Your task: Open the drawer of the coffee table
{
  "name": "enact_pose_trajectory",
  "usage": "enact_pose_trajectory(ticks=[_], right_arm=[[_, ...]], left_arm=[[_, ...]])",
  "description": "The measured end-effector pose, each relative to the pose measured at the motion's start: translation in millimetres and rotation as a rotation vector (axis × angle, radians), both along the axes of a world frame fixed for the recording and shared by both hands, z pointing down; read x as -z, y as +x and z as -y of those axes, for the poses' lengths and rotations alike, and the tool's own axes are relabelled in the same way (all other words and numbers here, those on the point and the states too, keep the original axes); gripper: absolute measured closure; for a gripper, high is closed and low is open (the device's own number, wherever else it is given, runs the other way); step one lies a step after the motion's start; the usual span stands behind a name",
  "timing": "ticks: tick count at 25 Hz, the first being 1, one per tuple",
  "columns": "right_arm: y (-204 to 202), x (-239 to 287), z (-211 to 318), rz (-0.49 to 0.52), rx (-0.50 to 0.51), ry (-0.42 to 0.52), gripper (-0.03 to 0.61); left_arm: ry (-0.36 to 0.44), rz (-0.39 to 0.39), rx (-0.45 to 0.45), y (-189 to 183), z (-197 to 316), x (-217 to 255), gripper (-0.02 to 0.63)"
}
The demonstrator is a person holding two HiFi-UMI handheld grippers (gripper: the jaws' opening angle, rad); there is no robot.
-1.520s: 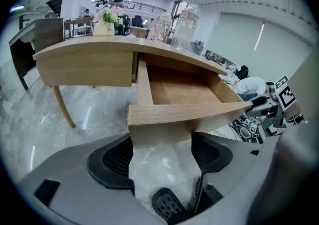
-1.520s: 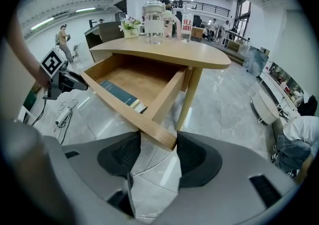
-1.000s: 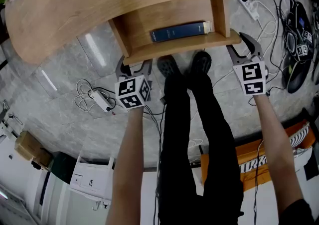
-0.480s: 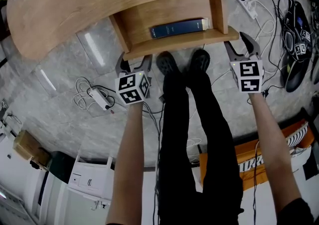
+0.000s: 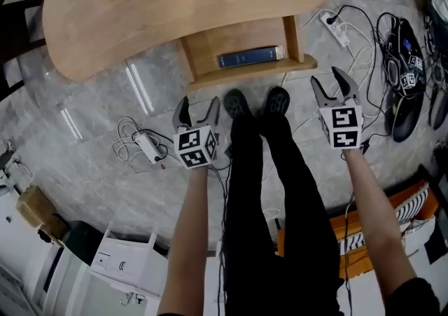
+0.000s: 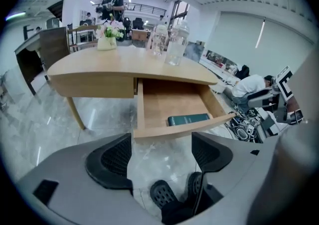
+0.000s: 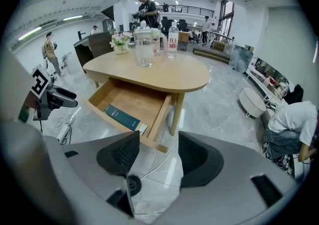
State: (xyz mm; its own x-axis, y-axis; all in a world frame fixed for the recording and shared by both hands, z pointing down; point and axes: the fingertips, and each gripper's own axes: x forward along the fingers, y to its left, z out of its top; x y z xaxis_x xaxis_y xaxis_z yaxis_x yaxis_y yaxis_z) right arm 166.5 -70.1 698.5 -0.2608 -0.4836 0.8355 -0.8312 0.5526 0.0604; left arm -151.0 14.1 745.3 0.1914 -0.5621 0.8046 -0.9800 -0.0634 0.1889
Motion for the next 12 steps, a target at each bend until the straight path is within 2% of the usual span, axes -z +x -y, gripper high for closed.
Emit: enact_pose_trajectory(ticks=[5,12], right_arm=[[-12.3,72.9,1.8,0.059,0.010,0.047,0.353],[-22.8,183.9,-5.5,0.163,0.022,0.117,0.353]], left_arm=[[0.083,0.004,0.038,8.3,3.2,80.1,0.239],[0.216,-0.022,0.059,39.4,4.4,208.1,0.239]])
